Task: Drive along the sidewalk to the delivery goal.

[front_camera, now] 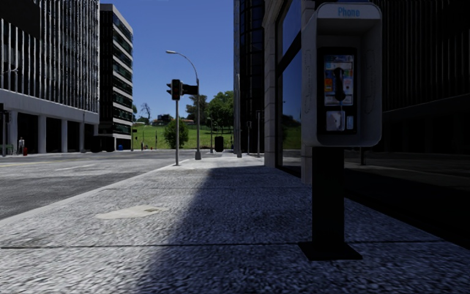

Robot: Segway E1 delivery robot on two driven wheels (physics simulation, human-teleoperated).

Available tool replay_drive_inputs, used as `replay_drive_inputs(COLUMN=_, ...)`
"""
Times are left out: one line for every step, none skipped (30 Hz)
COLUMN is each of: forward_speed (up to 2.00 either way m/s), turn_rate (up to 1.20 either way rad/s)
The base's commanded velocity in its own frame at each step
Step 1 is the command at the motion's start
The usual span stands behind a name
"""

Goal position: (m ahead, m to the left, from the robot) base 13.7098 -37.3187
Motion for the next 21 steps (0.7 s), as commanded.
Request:
replay_drive_inputs(forward_speed=2.00, turn_rate=0.00)
replay_drive_inputs(forward_speed=2.00, turn_rate=0.00)
replay_drive_inputs(forward_speed=2.00, turn_rate=0.00)
replay_drive_inputs(forward_speed=2.00, turn_rate=0.00)
replay_drive_inputs(forward_speed=2.00, turn_rate=0.00)
replay_drive_inputs(forward_speed=2.00, turn_rate=0.00)
replay_drive_inputs(forward_speed=2.00, turn_rate=0.00)
replay_drive_inputs(forward_speed=2.00, turn_rate=0.00)
replay_drive_inputs(forward_speed=2.00, turn_rate=0.00)
replay_drive_inputs(forward_speed=2.00, turn_rate=0.00)
replay_drive_inputs(forward_speed=2.00, turn_rate=0.00)
replay_drive_inputs(forward_speed=2.00, turn_rate=0.00)
replay_drive_inputs(forward_speed=2.00, turn_rate=0.00)
replay_drive_inputs(forward_speed=2.00, turn_rate=0.00)
replay_drive_inputs(forward_speed=2.00, turn_rate=0.00)
replay_drive_inputs(forward_speed=2.00, turn_rate=0.00)
replay_drive_inputs(forward_speed=2.00, turn_rate=0.00)
replay_drive_inputs(forward_speed=2.00, turn_rate=0.00)
replay_drive_inputs(forward_speed=2.00, turn_rate=0.00)
replay_drive_inputs(forward_speed=2.00, turn_rate=0.00)
replay_drive_inputs(forward_speed=2.00, turn_rate=0.00)
